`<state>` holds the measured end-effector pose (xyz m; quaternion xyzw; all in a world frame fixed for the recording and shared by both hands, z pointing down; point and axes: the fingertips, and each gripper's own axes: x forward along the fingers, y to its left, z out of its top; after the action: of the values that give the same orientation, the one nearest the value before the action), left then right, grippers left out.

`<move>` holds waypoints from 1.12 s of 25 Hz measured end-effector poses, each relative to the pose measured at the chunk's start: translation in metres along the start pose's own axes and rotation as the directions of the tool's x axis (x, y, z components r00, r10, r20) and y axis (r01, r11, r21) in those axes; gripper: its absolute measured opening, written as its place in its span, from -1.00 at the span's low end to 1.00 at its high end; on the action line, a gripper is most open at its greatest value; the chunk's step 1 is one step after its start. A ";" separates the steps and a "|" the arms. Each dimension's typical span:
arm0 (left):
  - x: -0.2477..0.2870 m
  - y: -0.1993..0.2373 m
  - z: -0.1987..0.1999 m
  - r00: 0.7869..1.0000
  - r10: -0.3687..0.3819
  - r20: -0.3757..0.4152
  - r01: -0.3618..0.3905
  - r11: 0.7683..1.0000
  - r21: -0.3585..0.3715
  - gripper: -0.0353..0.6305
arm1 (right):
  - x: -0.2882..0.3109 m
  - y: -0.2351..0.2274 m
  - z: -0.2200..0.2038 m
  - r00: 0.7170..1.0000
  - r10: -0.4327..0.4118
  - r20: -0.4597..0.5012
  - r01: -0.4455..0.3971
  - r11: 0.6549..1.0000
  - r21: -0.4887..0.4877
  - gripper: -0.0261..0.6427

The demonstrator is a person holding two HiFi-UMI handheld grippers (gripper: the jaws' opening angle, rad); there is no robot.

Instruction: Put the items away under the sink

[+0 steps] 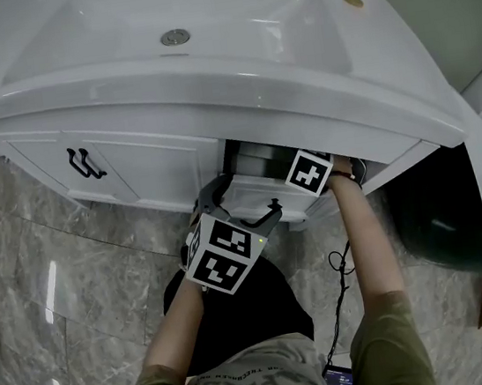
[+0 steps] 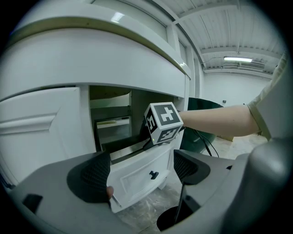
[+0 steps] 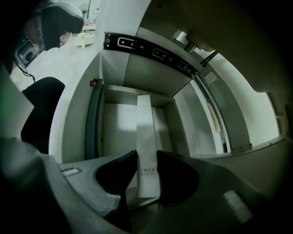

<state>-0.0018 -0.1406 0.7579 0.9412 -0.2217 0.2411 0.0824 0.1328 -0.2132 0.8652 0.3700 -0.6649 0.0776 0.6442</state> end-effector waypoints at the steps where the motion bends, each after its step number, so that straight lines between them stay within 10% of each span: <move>1: 0.001 0.000 -0.001 1.000 0.005 -0.008 -0.005 1.000 0.001 0.36 | 0.000 0.000 0.000 1.000 0.001 0.000 -0.001 1.000 0.000 -0.52; 20: 0.007 0.002 -0.009 0.997 0.039 -0.060 -0.038 0.999 0.016 0.36 | -0.001 0.000 0.001 1.000 -0.003 0.006 0.003 1.000 -0.008 -0.52; 28: 0.007 0.002 -0.010 0.997 0.050 -0.056 -0.050 0.999 0.018 0.36 | -0.013 -0.013 0.014 0.986 -0.129 0.109 0.128 0.992 0.014 -0.52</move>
<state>-0.0011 -0.1422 0.7699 0.9289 -0.2409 0.2713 0.0749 0.1283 -0.2256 0.8457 0.4180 -0.6737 0.0180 0.6091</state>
